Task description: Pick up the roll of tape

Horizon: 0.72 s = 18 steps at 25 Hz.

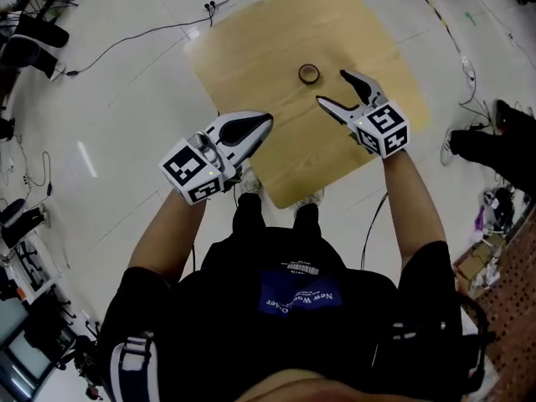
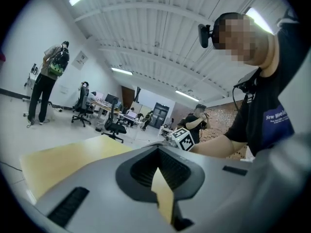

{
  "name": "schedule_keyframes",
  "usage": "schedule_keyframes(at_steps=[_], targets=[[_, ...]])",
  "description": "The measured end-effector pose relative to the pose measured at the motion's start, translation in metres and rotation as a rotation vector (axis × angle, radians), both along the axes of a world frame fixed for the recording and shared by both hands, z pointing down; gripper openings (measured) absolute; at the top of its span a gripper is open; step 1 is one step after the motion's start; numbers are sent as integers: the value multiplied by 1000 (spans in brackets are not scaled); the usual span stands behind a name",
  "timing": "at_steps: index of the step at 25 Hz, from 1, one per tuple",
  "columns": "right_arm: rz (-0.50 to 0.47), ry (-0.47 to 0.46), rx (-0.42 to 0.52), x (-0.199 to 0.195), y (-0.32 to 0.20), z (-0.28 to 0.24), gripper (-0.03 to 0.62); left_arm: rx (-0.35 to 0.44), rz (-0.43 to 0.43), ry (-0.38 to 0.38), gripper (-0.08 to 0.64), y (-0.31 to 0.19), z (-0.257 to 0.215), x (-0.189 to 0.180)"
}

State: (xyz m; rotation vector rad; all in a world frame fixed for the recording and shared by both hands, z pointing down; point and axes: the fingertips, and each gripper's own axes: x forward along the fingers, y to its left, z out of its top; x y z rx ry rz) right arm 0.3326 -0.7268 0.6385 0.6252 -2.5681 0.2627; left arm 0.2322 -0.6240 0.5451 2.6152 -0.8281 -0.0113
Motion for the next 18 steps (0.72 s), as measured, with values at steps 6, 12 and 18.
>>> schedule_keyframes(at_steps=[6,12,18], targets=[[14,148,-65,-17,-45,90,328,-22,12,9,-8,-19,45,-8],[-37,273,-87,-35,-60,138,327,-10,20,41,-8,-25,58,-14],[-55,296,-119,-44,-68,155,327,-30,16,67,-8,-26,71,-17]])
